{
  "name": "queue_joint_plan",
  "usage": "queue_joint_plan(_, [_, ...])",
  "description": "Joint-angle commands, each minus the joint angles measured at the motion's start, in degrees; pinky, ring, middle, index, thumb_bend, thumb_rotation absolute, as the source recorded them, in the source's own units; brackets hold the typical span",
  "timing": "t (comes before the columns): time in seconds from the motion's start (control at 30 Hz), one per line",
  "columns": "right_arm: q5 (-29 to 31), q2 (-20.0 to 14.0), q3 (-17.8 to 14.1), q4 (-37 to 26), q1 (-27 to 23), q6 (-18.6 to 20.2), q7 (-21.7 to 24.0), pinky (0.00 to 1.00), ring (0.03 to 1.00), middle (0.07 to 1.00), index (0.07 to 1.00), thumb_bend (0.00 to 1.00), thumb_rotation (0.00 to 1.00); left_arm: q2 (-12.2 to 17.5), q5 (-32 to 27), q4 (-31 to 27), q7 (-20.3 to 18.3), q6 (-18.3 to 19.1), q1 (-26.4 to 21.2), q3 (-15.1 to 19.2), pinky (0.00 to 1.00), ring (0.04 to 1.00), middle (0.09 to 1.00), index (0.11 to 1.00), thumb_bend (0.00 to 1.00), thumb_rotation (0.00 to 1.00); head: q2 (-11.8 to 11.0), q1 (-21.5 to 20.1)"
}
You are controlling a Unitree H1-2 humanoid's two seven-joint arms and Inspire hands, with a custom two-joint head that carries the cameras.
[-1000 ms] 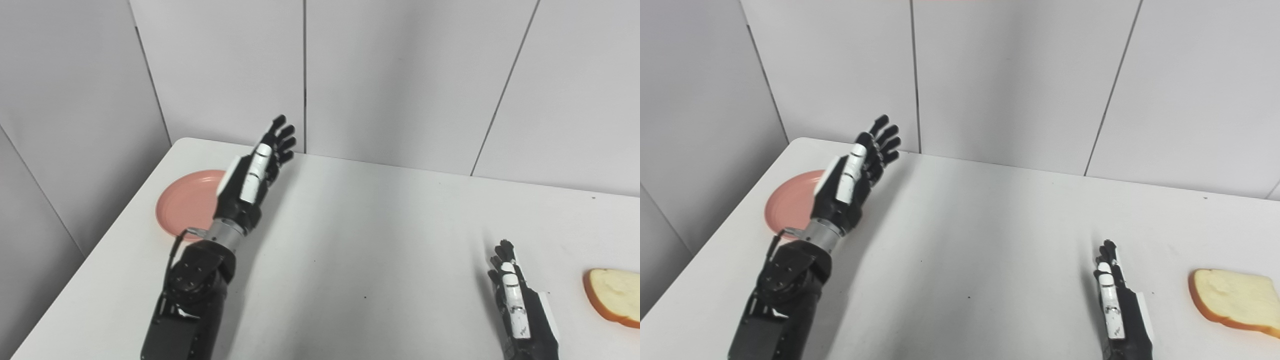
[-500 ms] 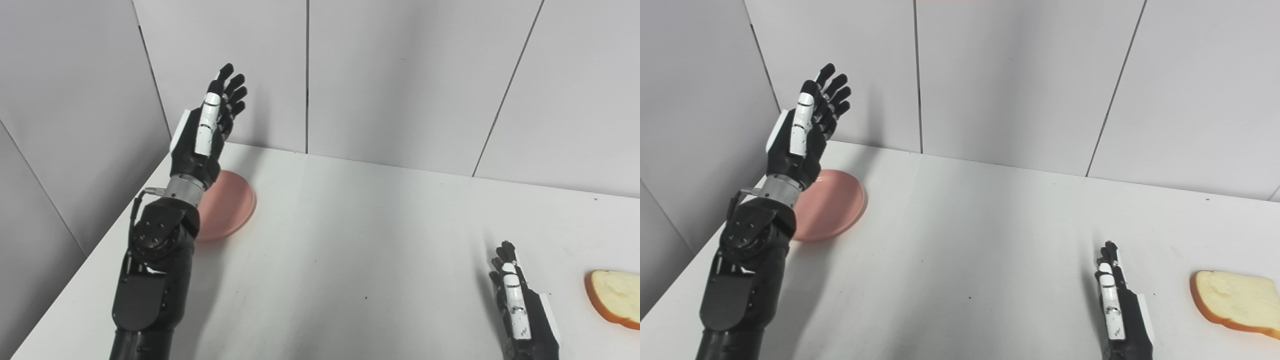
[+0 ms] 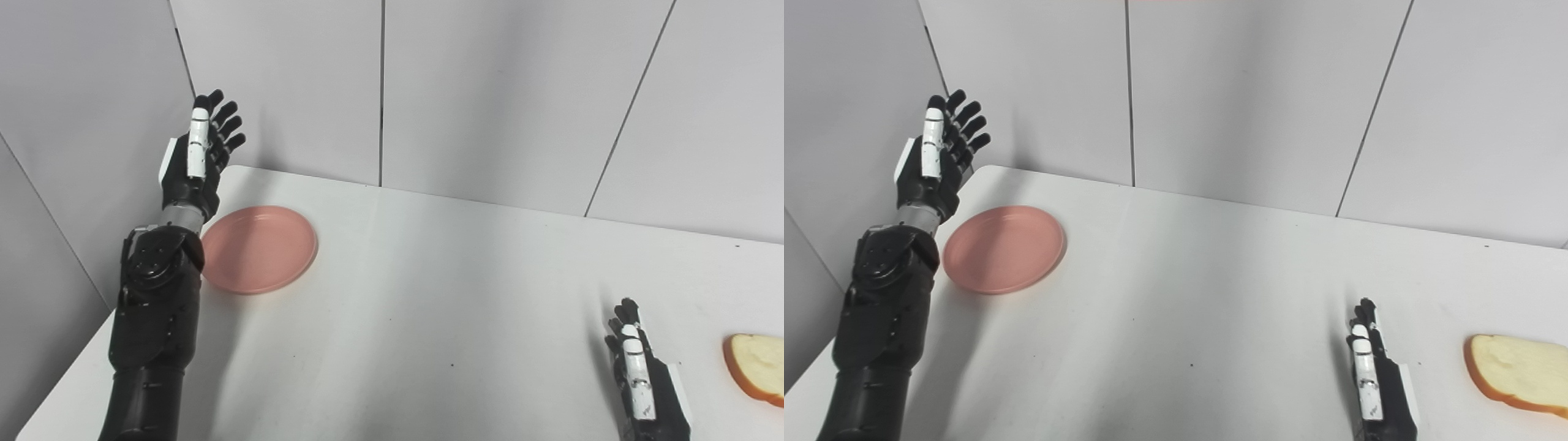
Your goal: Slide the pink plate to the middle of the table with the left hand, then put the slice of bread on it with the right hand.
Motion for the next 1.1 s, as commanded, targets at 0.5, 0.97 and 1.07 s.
queue_joint_plan(0.5, [0.41, -1.02, -0.08, -1.12, -0.44, -0.11, 0.77, 1.0, 1.0, 1.0, 1.0, 0.05, 1.0, 5.47, -3.49, 8.21, -0.41, -4.44, -2.63, 2.77, 0.95, 0.954, 0.948, 0.934, 0.59, 1.0, 0.14, 0.8])
queue_joint_plan(0.97, [1.92, -0.76, -0.47, -3.16, -0.27, 2.8, 0.8, 1.0, 1.0, 1.0, 1.0, 0.04, 1.0, 6.12, -5.14, 12.44, -0.8, -5.95, -1.67, 3.59, 0.97, 0.958, 0.948, 0.943, 0.57, 1.0, 0.61, 1.0])
queue_joint_plan(1.07, [2.12, -1.21, -0.4, -2.56, -0.33, 1.77, 1.25, 1.0, 1.0, 1.0, 1.0, 0.04, 1.0, 5.77, -5.22, 12.66, 0.12, -5.83, -1.53, 3.75, 0.96, 0.946, 0.94, 0.936, 0.56, 1.0, 0.69, 1.19])
